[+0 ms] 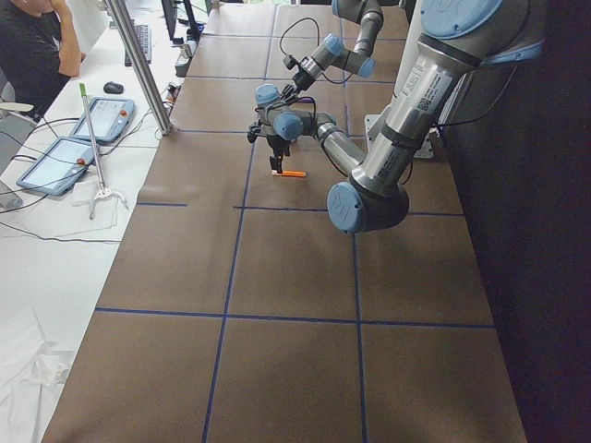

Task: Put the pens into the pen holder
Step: 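Drop yellow highlighter into cup with right gripper while left grasps orange highlighter, then raise the right gripper away from the cup toward the purple marker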

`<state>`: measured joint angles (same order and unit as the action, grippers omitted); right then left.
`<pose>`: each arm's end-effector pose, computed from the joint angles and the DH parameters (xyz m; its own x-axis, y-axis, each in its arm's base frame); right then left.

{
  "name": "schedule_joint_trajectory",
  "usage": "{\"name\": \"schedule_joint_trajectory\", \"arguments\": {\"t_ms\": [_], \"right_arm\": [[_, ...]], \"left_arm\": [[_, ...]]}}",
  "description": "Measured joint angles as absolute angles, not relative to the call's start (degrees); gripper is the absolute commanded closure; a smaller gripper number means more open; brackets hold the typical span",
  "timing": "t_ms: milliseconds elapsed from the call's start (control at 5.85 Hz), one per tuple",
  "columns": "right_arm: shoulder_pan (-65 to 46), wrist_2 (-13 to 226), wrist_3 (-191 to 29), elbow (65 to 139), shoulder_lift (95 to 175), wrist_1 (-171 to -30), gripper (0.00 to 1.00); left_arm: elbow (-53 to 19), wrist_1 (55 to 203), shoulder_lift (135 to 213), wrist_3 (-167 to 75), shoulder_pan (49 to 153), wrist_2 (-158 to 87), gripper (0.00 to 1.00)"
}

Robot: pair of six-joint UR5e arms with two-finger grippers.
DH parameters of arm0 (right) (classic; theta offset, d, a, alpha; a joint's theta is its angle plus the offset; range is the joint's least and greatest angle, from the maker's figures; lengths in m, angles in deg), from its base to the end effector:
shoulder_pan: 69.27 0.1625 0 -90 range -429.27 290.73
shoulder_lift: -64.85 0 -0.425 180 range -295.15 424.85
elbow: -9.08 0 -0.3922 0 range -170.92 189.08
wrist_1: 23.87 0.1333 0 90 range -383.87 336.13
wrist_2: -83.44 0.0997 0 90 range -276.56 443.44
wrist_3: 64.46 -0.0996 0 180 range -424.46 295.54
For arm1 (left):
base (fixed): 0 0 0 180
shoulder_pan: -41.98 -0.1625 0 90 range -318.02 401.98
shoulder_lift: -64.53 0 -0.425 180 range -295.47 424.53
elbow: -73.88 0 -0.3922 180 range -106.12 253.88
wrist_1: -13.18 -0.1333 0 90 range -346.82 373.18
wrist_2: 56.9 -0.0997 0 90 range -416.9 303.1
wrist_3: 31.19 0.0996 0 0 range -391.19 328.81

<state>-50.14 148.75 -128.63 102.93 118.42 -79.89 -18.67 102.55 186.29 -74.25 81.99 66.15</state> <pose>-0.5717 -0.3834 0.1795 0.5259 -0.2366 0.8170 -0.4982 0.6928 0.5214 0.4677 -0.4957 0.3170 0.6597 0.2459 -0.7102 -0.2559 0.9620 0.0953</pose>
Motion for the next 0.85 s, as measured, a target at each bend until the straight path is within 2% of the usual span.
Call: {"name": "schedule_joint_trajectory", "arguments": {"t_ms": [171, 342, 512, 854], "right_arm": [[-50.8, 148.7, -128.7, 102.5, 118.7, -79.9, 0.97], [-51.4, 148.7, -128.7, 102.3, 118.8, -79.9, 0.57], [-51.7, 148.7, -128.8, 102.2, 118.8, -79.8, 0.01], [-51.7, 148.6, -128.7, 102.2, 118.4, -79.7, 0.00]], "left_arm": [[-18.7, 102.5, 186.4, -74.3, 82.0, 66.2, 0.00], [-18.7, 102.5, 186.5, -74.2, 82.0, 66.2, 0.00], [-18.7, 102.4, 186.5, -74.2, 82.0, 66.2, 0.00], [-18.8, 102.2, 186.6, -74.2, 82.0, 66.2, 0.00]]}}
